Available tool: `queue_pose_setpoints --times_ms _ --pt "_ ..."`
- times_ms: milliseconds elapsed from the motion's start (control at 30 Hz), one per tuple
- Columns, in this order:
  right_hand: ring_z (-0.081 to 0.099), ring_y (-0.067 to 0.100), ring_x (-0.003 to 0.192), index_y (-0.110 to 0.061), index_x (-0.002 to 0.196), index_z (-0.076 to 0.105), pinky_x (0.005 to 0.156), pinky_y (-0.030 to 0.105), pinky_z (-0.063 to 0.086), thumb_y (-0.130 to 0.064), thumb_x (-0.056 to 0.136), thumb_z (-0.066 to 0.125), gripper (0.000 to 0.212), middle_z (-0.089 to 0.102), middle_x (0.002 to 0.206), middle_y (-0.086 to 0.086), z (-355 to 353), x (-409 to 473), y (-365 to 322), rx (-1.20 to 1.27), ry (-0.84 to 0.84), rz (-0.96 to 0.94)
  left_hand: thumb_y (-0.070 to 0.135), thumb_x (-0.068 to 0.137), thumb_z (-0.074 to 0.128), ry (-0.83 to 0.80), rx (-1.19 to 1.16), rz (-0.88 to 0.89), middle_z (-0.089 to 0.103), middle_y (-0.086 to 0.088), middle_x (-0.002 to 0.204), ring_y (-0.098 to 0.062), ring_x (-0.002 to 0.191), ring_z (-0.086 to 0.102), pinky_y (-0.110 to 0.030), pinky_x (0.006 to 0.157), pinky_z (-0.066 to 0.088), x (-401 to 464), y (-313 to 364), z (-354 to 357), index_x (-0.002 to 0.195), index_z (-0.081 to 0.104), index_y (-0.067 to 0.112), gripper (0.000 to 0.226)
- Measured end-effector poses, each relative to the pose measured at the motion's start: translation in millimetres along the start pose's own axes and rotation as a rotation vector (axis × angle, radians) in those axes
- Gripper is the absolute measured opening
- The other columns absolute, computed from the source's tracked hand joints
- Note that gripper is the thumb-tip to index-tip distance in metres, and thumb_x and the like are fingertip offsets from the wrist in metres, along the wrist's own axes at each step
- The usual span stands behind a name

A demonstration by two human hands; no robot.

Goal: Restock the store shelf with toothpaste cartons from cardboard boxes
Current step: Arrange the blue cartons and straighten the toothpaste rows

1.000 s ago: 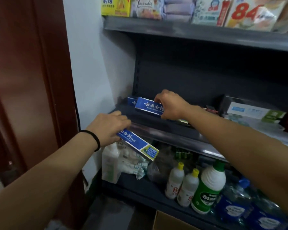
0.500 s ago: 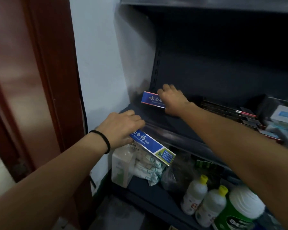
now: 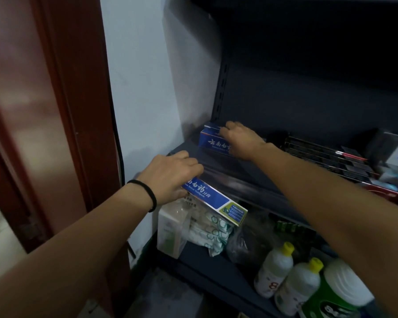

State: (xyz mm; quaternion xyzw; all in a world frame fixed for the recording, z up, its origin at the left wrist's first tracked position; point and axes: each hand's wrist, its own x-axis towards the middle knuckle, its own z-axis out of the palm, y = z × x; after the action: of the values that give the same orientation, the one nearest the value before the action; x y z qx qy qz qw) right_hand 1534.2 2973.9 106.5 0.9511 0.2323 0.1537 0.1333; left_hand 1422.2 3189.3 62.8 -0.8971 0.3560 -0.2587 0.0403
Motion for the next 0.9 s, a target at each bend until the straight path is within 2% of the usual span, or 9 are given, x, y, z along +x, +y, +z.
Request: queue_pose_setpoints --times_ms 167,267,367,433,533,700,800,900 --pt "0.048 0.031 0.11 -0.006 0.123 0.051 0.085 0.042 0.047 -0.014 0.083 0.068 0.044 0.047 0.119 0.014 -15 -16 4 0.103 -0.014 -0.06 0.038 0.083 0.064 -0.076 0.015 -0.07 0.056 0.008 0.114 -0.014 0.11 0.047 -0.028 0.061 0.031 2 3 -9 0.111 0.052 0.025 0.033" --pt "0.048 0.028 0.112 -0.01 0.127 0.051 0.09 0.041 0.046 -0.022 0.082 0.073 0.052 0.049 0.122 0.011 -29 -35 6 0.162 -0.017 -0.092 0.038 0.083 0.064 -0.084 0.022 -0.079 0.056 0.008 0.113 -0.014 0.109 0.047 -0.029 0.061 0.033 3 6 -16 0.111 0.052 0.026 0.032" --pt "0.052 0.025 0.106 -0.01 0.123 0.055 0.091 0.038 0.045 -0.028 0.082 0.073 0.048 0.053 0.118 0.009 -43 -60 6 0.231 -0.056 -0.127 0.036 0.082 0.065 -0.088 0.046 -0.084 0.057 0.008 0.11 -0.015 0.106 0.047 -0.03 0.06 0.037 5 11 -27 0.108 0.052 0.026 0.03" --pt "0.055 0.023 0.1 -0.01 0.115 0.059 0.089 0.038 0.047 -0.032 0.083 0.071 0.041 0.056 0.112 0.006 -50 -80 4 0.267 -0.084 -0.156 0.036 0.083 0.063 -0.12 0.077 -0.104 0.055 0.01 0.111 -0.013 0.107 0.046 -0.03 0.062 0.039 7 15 -37 0.109 0.05 0.027 0.03" --pt "0.057 0.02 0.092 -0.012 0.109 0.062 0.084 0.037 0.048 -0.04 0.086 0.065 0.037 0.061 0.103 0.001 -63 -109 -3 0.34 -0.114 -0.18 0.035 0.085 0.06 -0.163 0.096 -0.144 0.053 0.011 0.112 -0.012 0.109 0.045 -0.029 0.064 0.033 11 20 -53 0.11 0.05 0.028 0.028" --pt "0.058 0.011 0.082 -0.022 0.104 0.061 0.074 0.031 0.05 -0.058 0.082 0.063 0.043 0.06 0.09 -0.008 -83 -139 -12 0.446 -0.182 -0.106 0.037 0.084 0.062 -0.198 0.12 -0.172 0.055 0.009 0.112 -0.014 0.108 0.047 -0.029 0.065 0.03 20 27 -74 0.106 0.051 0.028 0.027" --pt "0.055 0.007 0.075 -0.022 0.1 0.059 0.068 0.027 0.048 -0.052 0.076 0.073 0.041 0.057 0.083 -0.012 -92 -150 -12 0.459 -0.193 -0.08 0.039 0.082 0.065 -0.226 0.098 -0.182 0.056 0.008 0.111 -0.016 0.107 0.048 -0.03 0.067 0.031 28 31 -84 0.105 0.052 0.027 0.029" --pt "0.057 0.013 0.074 -0.017 0.097 0.062 0.068 0.034 0.051 -0.042 0.073 0.079 0.038 0.059 0.081 -0.005 -96 -156 -8 0.449 -0.165 -0.051 0.041 0.08 0.068 -0.244 0.077 -0.198 0.057 0.007 0.112 -0.017 0.107 0.049 -0.03 0.07 0.034 35 33 -91 0.104 0.052 0.028 0.032"
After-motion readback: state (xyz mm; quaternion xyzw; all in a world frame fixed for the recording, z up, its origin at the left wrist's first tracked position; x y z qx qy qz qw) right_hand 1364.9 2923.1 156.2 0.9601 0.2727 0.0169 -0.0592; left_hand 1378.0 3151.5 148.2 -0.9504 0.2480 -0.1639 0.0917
